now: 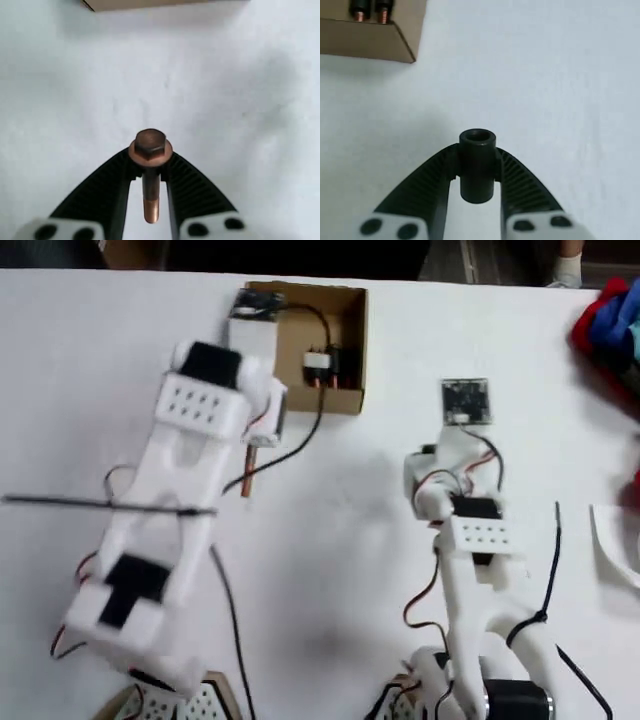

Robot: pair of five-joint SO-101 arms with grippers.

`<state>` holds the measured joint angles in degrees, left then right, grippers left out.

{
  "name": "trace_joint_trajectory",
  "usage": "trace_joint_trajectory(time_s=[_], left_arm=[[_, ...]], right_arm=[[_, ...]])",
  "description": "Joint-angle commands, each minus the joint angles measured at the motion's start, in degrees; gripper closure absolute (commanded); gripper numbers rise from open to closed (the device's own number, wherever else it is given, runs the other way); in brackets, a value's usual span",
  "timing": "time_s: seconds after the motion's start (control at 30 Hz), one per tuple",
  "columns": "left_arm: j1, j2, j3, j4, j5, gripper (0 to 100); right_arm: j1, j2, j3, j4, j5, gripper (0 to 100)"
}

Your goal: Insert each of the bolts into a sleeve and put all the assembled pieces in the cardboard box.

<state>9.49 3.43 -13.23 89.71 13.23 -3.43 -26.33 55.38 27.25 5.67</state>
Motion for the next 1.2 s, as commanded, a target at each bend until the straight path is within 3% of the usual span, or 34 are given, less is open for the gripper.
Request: trace_joint_trajectory(time_s=[0.0, 0.13, 0.23, 0.33, 0.5, 0.6, 0.67, 1.0, 1.17], left_arm=[[-1.58, -15.21, 14.64, -16.62, 1.58, 98], [-1.41, -29.98, 31.96, -33.32, 1.49, 98], [-1.67, -39.38, 43.74, -47.21, 1.58, 98], [-1.49, -46.15, 55.16, -62.33, 1.67, 98], [-1.41, -50.81, 66.86, -83.78, 1.67, 98], [-0.62, -50.29, 67.21, -86.77, 1.76, 98], [1.05, -49.58, 66.24, -86.51, 1.76, 98], [9.58, -37.27, 49.71, -86.33, 1.76, 97], [13.54, -35.60, 46.64, -86.24, 1.49, 97]], right_arm=[[-6.02, -3.38, -1.49, -1.36, -0.09, 97.8], [-9.45, -3.03, -0.70, -3.47, -0.44, 97.8], [-9.98, -2.86, 3.69, -12.00, -0.44, 97.8], [-9.98, -2.95, 12.57, -29.14, -0.44, 97.8], [-9.89, -2.95, 29.45, -68.18, -0.44, 97.8], [-11.47, -2.86, 35.87, -85.49, -0.44, 97.8], [-12.53, -2.86, 37.36, -89.27, -0.44, 97.8], [-12.97, -1.98, 35.96, -89.27, -0.53, 97.8], [-11.47, 10.51, 29.45, -90.15, -0.53, 97.8]])
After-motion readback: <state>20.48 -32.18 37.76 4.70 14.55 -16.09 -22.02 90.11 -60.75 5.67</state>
